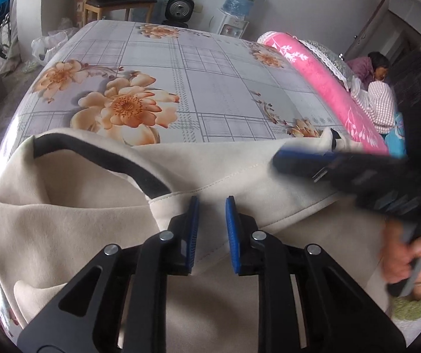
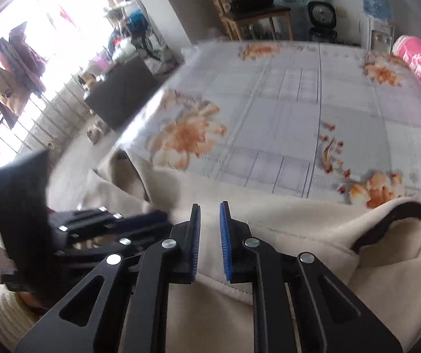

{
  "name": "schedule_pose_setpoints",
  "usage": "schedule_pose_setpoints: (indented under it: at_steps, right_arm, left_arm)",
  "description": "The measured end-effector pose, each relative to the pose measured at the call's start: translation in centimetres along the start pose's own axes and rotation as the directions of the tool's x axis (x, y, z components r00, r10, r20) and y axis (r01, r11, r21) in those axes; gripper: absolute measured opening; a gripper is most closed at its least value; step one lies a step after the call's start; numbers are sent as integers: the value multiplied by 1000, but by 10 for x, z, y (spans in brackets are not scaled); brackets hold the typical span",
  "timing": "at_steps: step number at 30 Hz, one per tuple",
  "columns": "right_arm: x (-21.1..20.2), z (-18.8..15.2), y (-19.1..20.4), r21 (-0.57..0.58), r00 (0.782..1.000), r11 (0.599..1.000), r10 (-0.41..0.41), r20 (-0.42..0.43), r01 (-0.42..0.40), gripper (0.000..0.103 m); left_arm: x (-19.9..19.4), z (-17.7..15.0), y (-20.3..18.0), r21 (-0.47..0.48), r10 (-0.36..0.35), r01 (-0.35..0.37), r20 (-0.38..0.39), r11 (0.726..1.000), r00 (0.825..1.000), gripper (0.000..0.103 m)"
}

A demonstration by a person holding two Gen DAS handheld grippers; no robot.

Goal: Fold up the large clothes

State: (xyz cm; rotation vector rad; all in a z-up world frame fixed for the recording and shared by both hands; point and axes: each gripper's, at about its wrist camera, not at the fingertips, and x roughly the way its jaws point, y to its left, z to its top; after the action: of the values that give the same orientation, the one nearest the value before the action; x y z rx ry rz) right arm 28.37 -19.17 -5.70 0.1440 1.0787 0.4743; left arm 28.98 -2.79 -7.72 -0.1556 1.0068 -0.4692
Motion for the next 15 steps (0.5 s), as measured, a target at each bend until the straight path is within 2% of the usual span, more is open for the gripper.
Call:
schedule_pose_setpoints:
  at_steps: [3,5,7,9,11,13,14,15]
  right_arm:
    - [-9,-3,-6,60,999,998,35,-4,-34,9]
    - [-23,-5,-4,62,998,997,42,39,-44,9]
    - [-23,-10,-1,47,999,999,21,37,-23,9]
    - [-3,-17,-1,40,1000,999,-3,-27,5,8]
    - [-8,-20,0,20,1000,1000,-17,-13,17,7]
    - [-23,-21,0,47,1000,998,-31,2,31,7]
    - [-32,-22,-2,42,998,998,-52,27,51,7]
    - [-42,-25,-4,34,993,994,-107,58,105,8]
  left_arm:
    - [-1,-2,6,-15,-24,24,8,1000,1000,16]
    - [0,-1,7,-15,-31,31,10,999,999,16]
    - [0,-1,8,-17,-34,34,10,999,999,16]
    - [0,-1,8,-21,-40,40,10,999,999,16]
    - [0,-1,9,-26,-47,47,12,999,999,16]
    - [0,-1,9,-25,-48,48,13,999,999,16]
    - [0,-1,9,-22,-47,47,15,999,999,15]
    - [0,-1,9,-21,-47,47,16,999,999,15]
